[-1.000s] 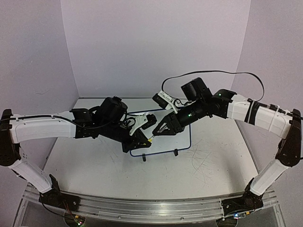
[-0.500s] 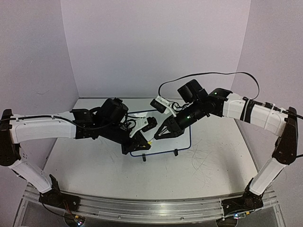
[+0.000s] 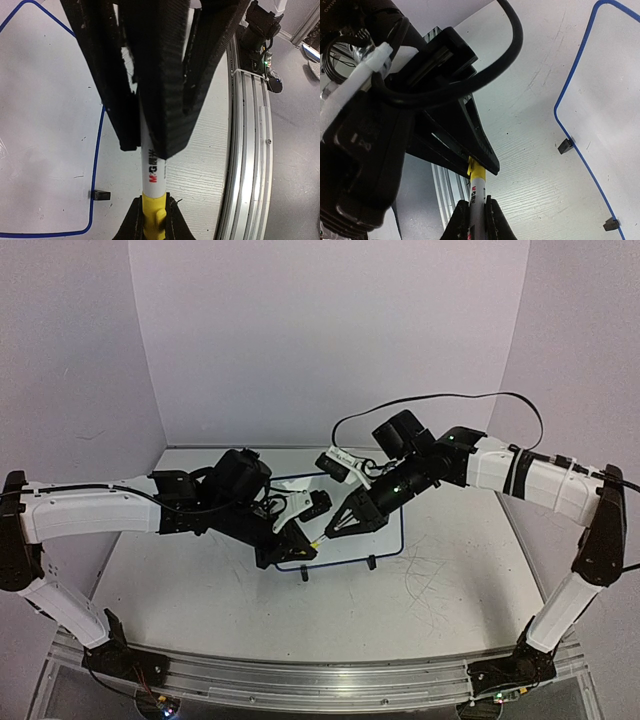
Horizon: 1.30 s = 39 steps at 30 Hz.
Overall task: Write a sentence on the whiteboard
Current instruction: Pass from the left arm to the right, then hold the pen cap from the whiteboard marker, then open the pen cap from the whiteboard marker, then put down the pen cap at the corner of the board.
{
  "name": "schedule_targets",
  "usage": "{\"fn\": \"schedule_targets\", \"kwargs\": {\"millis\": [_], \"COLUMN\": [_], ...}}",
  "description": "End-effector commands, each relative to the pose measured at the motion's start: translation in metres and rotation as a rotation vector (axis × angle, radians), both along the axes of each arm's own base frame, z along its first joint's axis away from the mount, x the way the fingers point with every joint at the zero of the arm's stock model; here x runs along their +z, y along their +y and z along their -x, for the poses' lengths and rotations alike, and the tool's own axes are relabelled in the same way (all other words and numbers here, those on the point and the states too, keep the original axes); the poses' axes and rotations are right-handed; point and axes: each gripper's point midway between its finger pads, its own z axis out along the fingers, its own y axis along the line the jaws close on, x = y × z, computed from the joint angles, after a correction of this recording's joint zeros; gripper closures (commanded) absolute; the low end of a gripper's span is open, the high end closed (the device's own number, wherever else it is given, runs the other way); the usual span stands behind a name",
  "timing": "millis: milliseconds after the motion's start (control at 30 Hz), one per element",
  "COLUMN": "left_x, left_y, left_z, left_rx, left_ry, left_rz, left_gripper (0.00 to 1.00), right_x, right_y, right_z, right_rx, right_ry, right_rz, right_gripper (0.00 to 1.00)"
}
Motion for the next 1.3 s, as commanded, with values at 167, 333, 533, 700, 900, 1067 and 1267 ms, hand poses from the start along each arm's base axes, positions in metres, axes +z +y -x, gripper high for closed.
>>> {"fn": "schedule_targets", "kwargs": {"millis": [167,333,533,700,900,1067,1267], "left_x": [0.027,0.030,0.023,0.011,0.017,0.025,0.043], "left_y": [-0.002,-0.001,0.002,0.015,0.038,0.056,0.094], "left_z": [-0.002,-0.003,-0.007,-0.005,-0.005,-0.015,-0.063], "left_rx": [0.009,0.010,0.028,0.042,0.093,0.206,0.665], "left_ry": [-0.039,-0.048,-0.072,-0.089,-0.169,-0.197,-0.164], "left_rz": [0.054,0.066,0.048,0.022,0.036,0.048,0.158], "left_gripper": [0.77,0.87,1.00,1.00,1.00,1.00,1.00], "right_x": [0.019,0.025,0.026,0.038,0.072,0.092,0.113], "right_y": [0.003,0.002,-0.003,-0.039,-0.122,-0.173,-0.181], "right_z": [0.004,0.005,0.004,-0.011,-0.024,-0.032,-0.058], "right_rx": [0.029,0.028,0.010,-0.083,-0.308,-0.513,-0.672], "right_ry": [-0.048,-0.061,-0.071,-0.084,-0.208,-0.369,-0.464], "right_rz": [-0.046,-0.062,-0.064,-0.088,-0.132,-0.081,-0.135], "right_gripper": [1.00,1.00,1.00,1.00,1.00,1.00,1.00]}}
